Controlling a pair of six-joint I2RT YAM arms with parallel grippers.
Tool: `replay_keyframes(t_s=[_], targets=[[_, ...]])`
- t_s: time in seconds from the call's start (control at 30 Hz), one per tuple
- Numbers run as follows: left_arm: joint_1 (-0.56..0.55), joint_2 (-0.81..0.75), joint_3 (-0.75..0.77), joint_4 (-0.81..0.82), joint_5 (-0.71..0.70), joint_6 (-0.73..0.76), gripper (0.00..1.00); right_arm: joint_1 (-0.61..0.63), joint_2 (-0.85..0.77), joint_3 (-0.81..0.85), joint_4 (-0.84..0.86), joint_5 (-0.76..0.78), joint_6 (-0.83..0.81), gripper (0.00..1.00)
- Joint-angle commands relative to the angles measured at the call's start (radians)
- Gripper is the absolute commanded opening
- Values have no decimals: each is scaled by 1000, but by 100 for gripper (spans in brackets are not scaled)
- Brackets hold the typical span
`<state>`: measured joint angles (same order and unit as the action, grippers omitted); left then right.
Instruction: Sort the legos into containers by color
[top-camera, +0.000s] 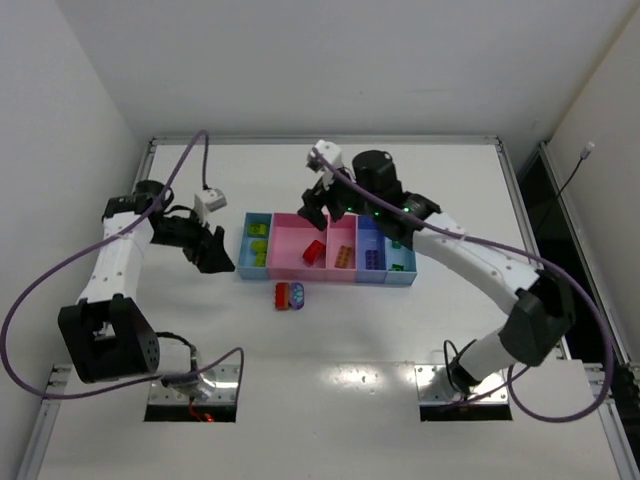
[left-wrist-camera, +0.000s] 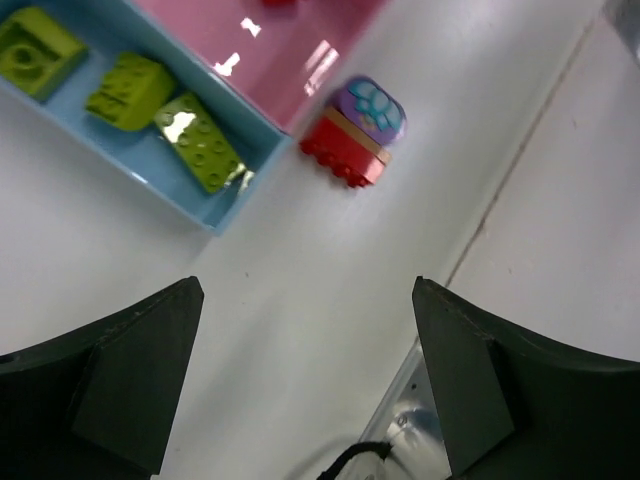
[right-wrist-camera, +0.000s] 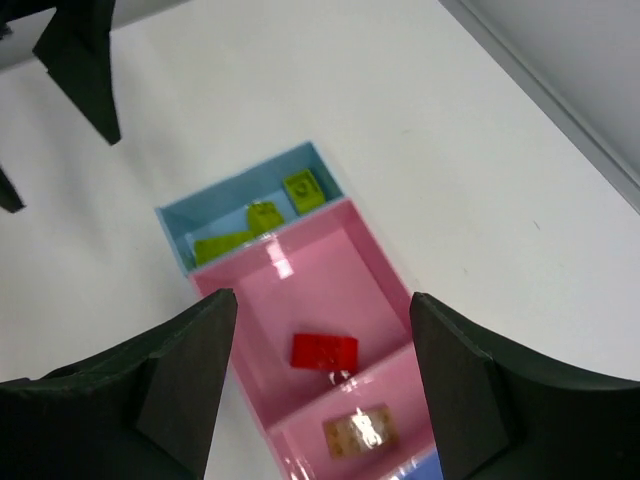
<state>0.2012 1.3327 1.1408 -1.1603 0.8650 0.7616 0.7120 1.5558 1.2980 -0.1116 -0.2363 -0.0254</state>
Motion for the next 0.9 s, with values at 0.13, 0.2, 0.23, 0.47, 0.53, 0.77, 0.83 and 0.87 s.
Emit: replay_keyframes(t_s=[0.13,0.2,0.23,0.47,0.53,0.77,0.83,0.87], targets=[[-257,46,45,-141,-98,262,92,-117,-154,-166,-83,63,-1,72],[-321,56,45,-101,-109,249,91,-152,-197,-184,-106,98,39,72],[-385,56,45,-87,-109,249,91,-164,-209,-199,-106,129,56,72],[-594,43,-29,190,-196,136,92,-244,-307,-246,-172,193,122,73],[-632,29,-67,258,-224,93,94,-256,-321,-246,-192,193,122,73],[-815,83,-79,343,-282,84,97,-321,-361,-265,-241,204,122,73],[-835,83,-90,384,-294,71,98,-331,-372,-275,-250,195,131,73],[-835,83,-99,396,-305,62,98,-342,-372,-275,-250,195,131,73]])
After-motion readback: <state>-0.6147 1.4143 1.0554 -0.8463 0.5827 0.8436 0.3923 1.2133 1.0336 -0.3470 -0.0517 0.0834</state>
